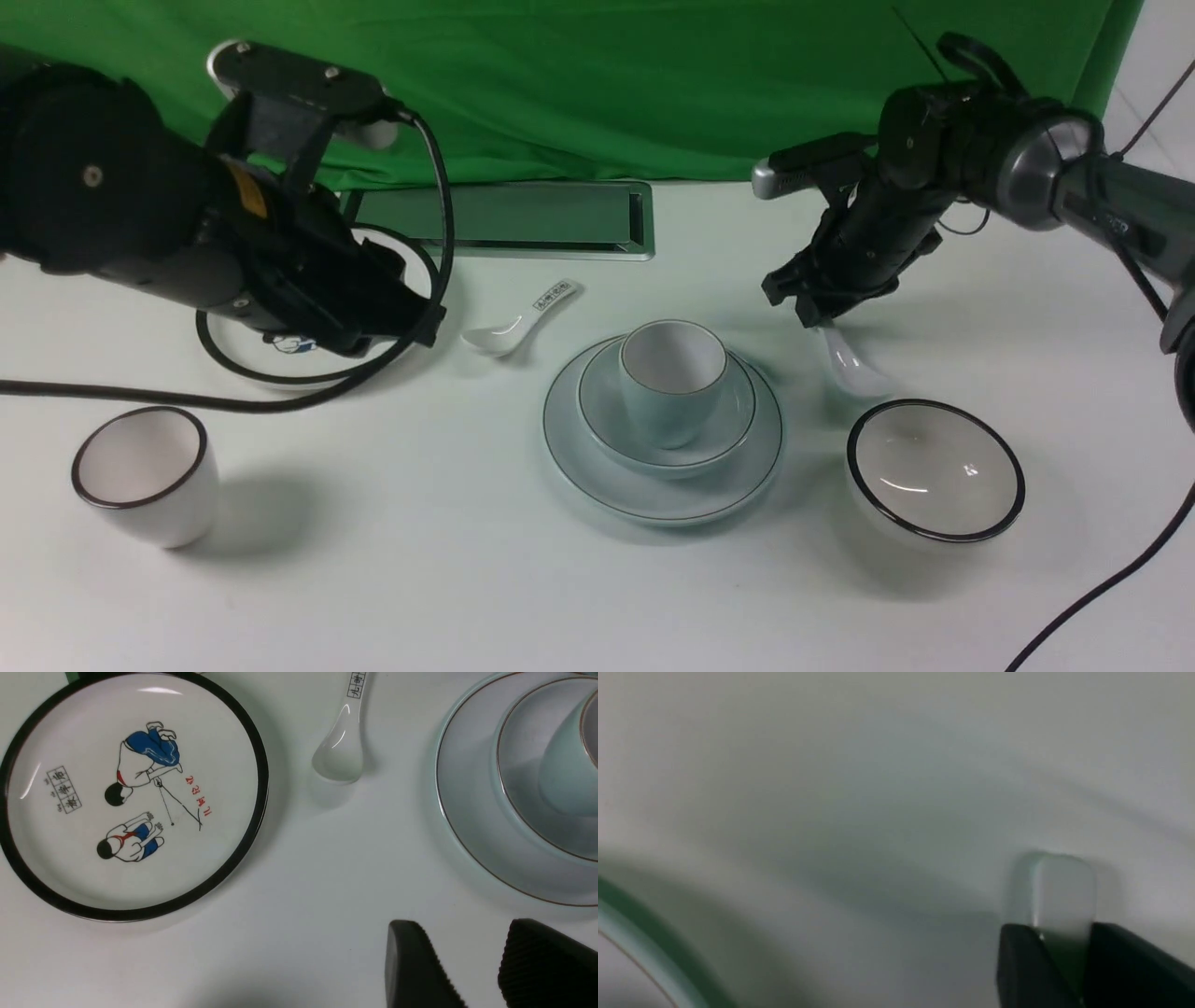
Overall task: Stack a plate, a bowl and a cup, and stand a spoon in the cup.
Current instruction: Use the right arm to grab a blue soup spoon, then use the right arm to put the blue soup spoon into the blue teacup in the middle
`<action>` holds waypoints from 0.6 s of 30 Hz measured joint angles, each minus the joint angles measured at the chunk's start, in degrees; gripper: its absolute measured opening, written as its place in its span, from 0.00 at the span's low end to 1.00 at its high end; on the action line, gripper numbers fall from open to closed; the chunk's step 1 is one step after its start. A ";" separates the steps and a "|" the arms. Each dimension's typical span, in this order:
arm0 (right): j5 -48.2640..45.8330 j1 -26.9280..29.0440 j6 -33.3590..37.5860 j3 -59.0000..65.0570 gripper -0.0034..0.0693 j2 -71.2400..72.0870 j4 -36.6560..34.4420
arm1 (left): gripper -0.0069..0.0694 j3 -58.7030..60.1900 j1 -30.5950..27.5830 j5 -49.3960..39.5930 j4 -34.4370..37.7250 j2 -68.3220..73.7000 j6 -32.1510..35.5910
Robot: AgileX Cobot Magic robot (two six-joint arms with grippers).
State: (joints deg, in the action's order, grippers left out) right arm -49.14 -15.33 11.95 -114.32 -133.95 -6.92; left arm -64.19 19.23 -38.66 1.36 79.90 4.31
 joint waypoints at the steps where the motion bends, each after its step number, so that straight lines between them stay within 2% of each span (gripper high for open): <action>1: -1.67 0.00 -0.12 -0.84 0.26 0.10 -0.10 | 0.39 0.00 0.00 0.00 -0.05 0.00 0.00; 8: -5.62 0.00 0.68 -5.51 0.28 6.62 -1.31 | 0.40 0.00 0.00 -0.86 -0.05 0.00 0.00; 12: -4.23 0.00 5.39 -4.23 0.28 14.98 -8.32 | 0.40 0.00 0.00 -2.85 -0.05 0.00 0.00; 14: 1.19 -0.23 13.40 1.68 0.28 21.51 -18.47 | 0.40 0.02 0.00 -3.30 -0.05 0.00 0.00; 16: 4.22 -0.60 17.75 5.22 0.28 23.96 -23.13 | 0.40 0.02 0.00 -3.35 -0.05 0.00 0.00; 17: 7.96 -1.10 22.80 9.36 0.28 26.35 -28.31 | 0.40 0.02 0.00 -3.35 -0.05 0.00 0.00; 18: 16.39 -2.49 32.40 16.97 0.28 30.07 -38.82 | 0.40 0.02 0.00 -3.35 -0.05 0.00 0.00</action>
State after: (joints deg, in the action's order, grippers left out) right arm -32.75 -17.82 44.34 -97.36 -103.88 -45.75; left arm -64.18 19.23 -42.01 1.31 79.90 4.31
